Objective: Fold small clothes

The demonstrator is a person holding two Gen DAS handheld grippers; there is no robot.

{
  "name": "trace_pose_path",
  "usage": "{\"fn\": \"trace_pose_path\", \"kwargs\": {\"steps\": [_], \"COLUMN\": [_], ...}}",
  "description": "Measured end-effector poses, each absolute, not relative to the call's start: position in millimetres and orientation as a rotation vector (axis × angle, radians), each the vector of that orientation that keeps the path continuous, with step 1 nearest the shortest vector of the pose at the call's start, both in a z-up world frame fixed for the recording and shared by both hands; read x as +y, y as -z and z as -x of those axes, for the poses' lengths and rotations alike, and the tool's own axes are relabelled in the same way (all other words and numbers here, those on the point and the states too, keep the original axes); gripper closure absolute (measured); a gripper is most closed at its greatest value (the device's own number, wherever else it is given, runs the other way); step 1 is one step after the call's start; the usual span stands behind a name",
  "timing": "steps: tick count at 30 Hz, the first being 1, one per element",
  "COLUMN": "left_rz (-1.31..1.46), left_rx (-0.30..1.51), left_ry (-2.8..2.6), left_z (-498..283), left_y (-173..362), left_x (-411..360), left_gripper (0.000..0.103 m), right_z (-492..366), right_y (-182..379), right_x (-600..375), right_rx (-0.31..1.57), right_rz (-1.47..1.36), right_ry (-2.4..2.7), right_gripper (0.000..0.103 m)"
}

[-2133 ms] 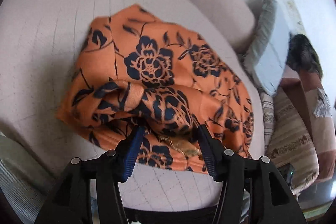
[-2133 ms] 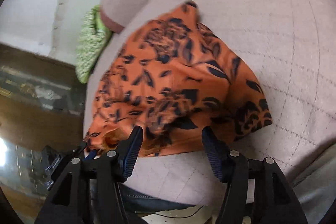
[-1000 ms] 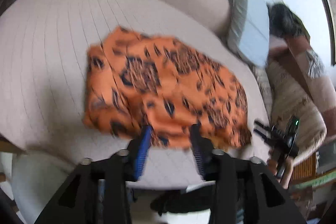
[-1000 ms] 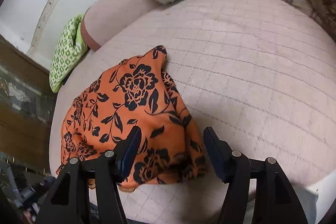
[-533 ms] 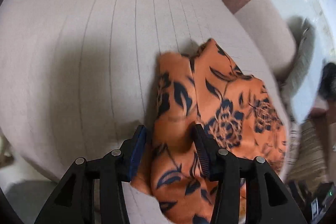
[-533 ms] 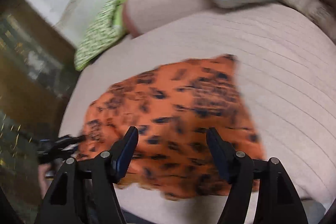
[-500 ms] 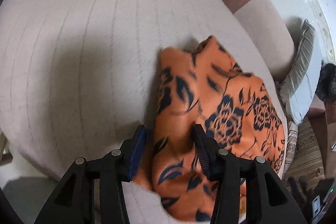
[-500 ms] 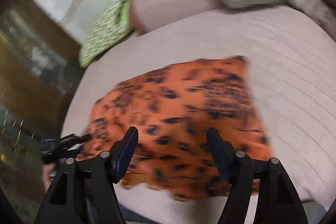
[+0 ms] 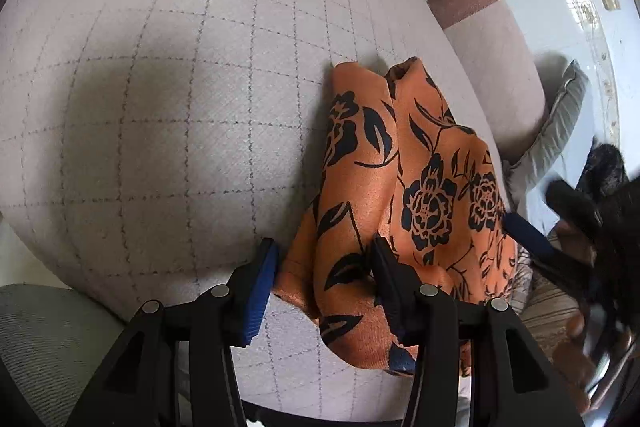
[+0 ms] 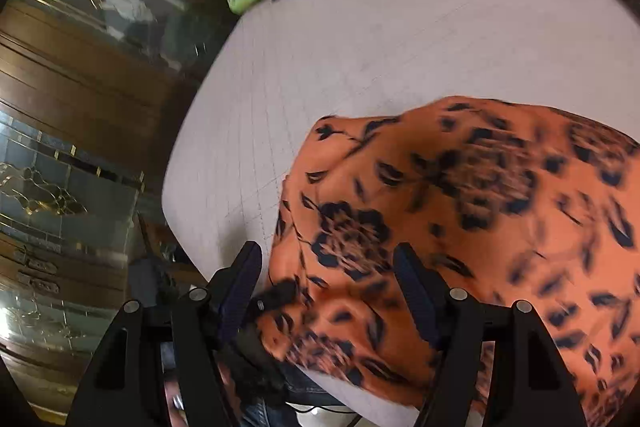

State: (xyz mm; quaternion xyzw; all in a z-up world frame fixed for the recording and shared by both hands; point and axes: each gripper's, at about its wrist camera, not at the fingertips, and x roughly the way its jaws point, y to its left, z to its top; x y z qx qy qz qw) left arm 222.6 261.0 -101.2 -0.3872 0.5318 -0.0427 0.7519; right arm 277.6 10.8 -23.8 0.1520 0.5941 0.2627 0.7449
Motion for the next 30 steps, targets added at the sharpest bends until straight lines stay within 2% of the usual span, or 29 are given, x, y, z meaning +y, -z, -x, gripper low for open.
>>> {"fn": "trace_pose_path", "kwargs": {"steps": [3, 4, 5, 7, 10, 19, 21, 23, 26, 30], "left_rz": [0.792, 0.749, 0.732, 0.738, 0.777, 0.550, 0.518, 0.536, 0.565, 0.486], "left_rx": [1.171, 1.169, 1.172, 1.163, 1.126, 0.917, 0.913, 0.912, 0.866, 0.739], "left_ry": [0.102, 0.114, 0.126, 0.128, 0.143, 0.204, 0.202, 0.217, 0.248, 0.282], "left_z": [-227.5, -229.1, -230.6, -229.1, -224.0, -199.1, -197.9, -198.4, -195.8, -179.9], "left_y": [101.3, 99.0, 97.9, 97.2, 90.5, 40.9, 39.1, 39.3, 32.3, 4.0], "left_x": [252.7, 247.9, 245.7, 247.2, 254.1, 224.3, 219.0, 219.0, 218.5, 202.1], "left_gripper": [0.058, 0.075, 0.084, 0.088, 0.089, 0.092, 0.092, 0.092, 0.092, 0.092], "right_z": [-298.6, -303.0, -307.3, -315.1, -320.0, -314.7, -312.2, -308.0, -301.7, -294.2], "right_y": [37.7, 40.7, 43.5, 50.8, 56.0, 83.6, 88.4, 91.1, 78.9, 32.5], "right_x": [39.6, 46.7, 53.0, 70.9, 94.9, 149.5, 151.7, 149.8, 138.8, 97.7], "right_rx": [1.381, 1.399, 1.417, 1.463, 1.508, 1.656, 1.653, 1.644, 1.598, 1.464], "right_rz": [-0.317, -0.315, -0.311, -0.265, -0.171, 0.202, 0.279, 0.335, 0.295, 0.098], "right_ry": [-0.569, -0.570, -0.570, -0.545, -0.528, -0.468, -0.450, -0.439, -0.470, -0.543], "right_gripper": [0.033, 0.033, 0.033, 0.033, 0.033, 0.033, 0.040, 0.061, 0.078, 0.085]}}
